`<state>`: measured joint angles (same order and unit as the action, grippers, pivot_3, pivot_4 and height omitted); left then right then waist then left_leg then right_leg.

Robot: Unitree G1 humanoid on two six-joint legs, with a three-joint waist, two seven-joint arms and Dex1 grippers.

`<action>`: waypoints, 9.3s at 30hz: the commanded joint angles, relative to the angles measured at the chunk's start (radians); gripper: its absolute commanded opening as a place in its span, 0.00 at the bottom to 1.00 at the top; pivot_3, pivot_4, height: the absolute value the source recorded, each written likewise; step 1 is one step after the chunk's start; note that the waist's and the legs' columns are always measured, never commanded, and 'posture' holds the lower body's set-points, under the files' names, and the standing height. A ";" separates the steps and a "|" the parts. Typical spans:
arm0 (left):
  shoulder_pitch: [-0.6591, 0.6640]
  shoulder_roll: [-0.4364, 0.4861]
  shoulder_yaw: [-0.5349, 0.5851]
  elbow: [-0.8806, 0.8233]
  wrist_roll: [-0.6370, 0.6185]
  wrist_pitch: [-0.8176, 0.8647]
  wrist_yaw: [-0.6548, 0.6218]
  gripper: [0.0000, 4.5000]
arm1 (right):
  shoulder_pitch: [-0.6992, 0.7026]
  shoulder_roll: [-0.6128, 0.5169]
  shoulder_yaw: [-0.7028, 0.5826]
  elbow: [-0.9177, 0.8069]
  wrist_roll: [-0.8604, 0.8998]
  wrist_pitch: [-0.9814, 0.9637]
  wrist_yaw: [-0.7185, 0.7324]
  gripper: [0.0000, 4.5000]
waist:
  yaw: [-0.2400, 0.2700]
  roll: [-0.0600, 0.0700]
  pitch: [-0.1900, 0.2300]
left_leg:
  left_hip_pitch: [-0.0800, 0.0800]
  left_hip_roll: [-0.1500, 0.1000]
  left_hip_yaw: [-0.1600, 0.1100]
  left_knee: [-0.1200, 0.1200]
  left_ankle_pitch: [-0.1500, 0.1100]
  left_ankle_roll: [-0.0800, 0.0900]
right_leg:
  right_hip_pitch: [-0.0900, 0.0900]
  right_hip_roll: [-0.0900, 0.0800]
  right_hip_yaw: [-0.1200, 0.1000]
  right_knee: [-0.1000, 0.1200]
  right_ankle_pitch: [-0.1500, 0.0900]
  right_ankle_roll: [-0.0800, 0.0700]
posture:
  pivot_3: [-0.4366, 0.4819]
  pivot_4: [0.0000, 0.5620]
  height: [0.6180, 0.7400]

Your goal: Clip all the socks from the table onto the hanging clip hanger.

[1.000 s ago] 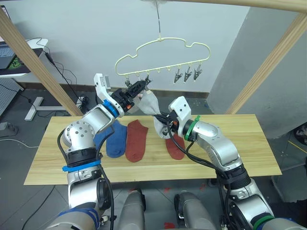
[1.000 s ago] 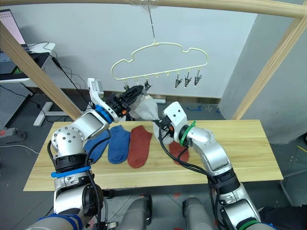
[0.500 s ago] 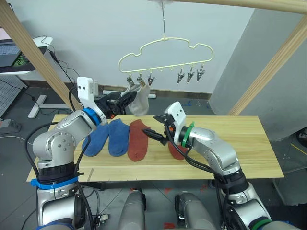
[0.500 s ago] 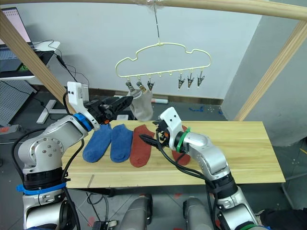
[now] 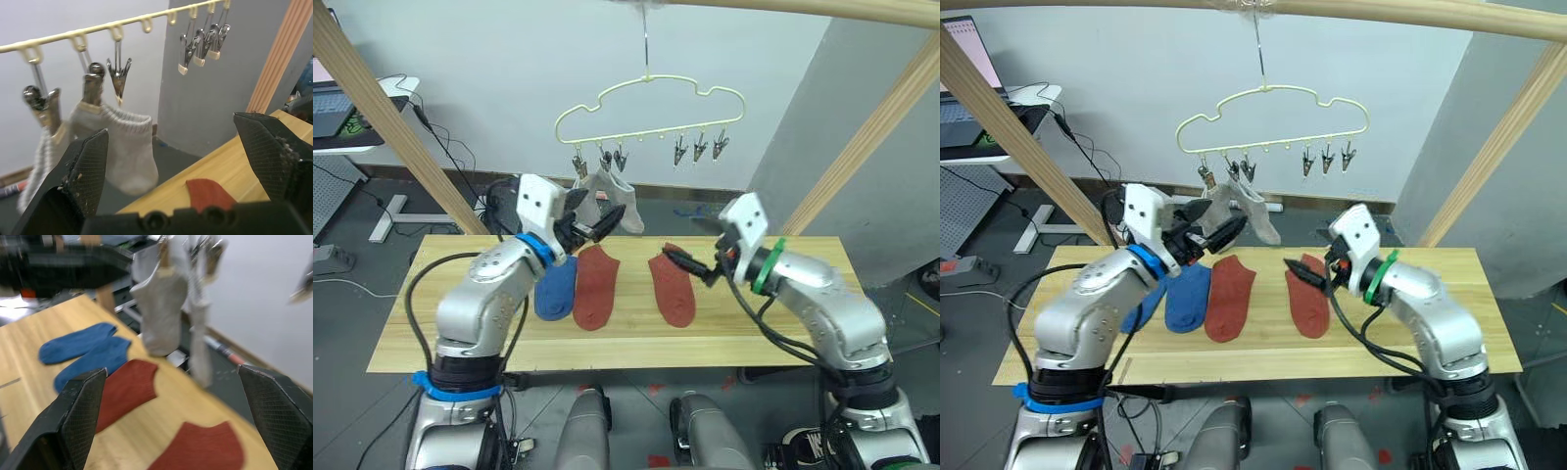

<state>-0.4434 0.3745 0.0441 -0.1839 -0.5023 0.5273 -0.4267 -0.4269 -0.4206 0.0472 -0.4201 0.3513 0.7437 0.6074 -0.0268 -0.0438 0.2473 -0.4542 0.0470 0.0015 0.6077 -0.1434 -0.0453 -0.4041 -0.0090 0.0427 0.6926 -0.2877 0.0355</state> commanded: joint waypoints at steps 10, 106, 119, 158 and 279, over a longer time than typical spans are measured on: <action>-0.145 -0.117 -0.048 0.237 0.210 -0.273 0.031 0.67 | -0.055 0.002 -0.047 -0.037 0.039 0.001 -0.057 1.00 | -0.007 0.000 -0.002 | 0.000 0.000 0.000 0.001 0.000 0.000 | 0.000 0.001 0.001 0.001 0.000 0.000 | 0.41 0.28 1.00; -0.456 -0.257 0.039 0.868 0.341 -0.679 0.084 0.07 | -0.120 -0.049 -0.053 -0.086 0.192 0.045 -0.072 1.00 | -0.030 0.000 -0.002 | 0.000 0.000 0.000 0.003 0.000 0.000 | 0.000 0.002 0.000 0.004 0.001 0.002 | 0.36 0.31 1.00; -0.471 -0.266 0.045 0.881 0.337 -0.698 0.082 0.48 | -0.120 -0.057 -0.050 -0.081 0.181 0.035 -0.071 1.00 | -0.031 0.000 -0.002 | 0.000 0.000 0.000 0.003 0.000 0.000 | 0.000 0.002 0.000 0.004 0.001 0.002 | 0.35 0.32 1.00; -0.463 -0.248 0.086 0.759 0.226 -0.478 0.014 0.00 | -0.078 0.014 0.096 0.159 -0.020 -0.038 -0.180 1.00 | -0.031 0.000 -0.002 | 0.000 0.000 0.000 0.003 0.000 0.000 | 0.000 0.002 0.000 0.005 0.001 0.002 | 0.37 0.33 1.00; -0.172 0.111 0.391 -0.034 -0.518 0.605 0.088 1.00 | -0.272 0.417 0.121 0.554 -0.176 -0.263 -0.197 0.47 | 0.003 -0.006 -0.013 | 0.002 0.001 -0.002 0.001 0.002 -0.003 | 0.000 0.001 -0.001 0.005 0.004 -0.001 | 0.61 0.24 1.00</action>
<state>-0.6186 0.4707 0.4023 -0.1410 -0.9843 1.1307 -0.3463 -0.6782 -0.0116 0.1877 0.1340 0.1693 0.5232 0.4119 -0.0240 -0.0502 0.2347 -0.4525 0.0479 -0.0010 0.6087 -0.1410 -0.0482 -0.4043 -0.0083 0.0411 0.6981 -0.2841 0.0344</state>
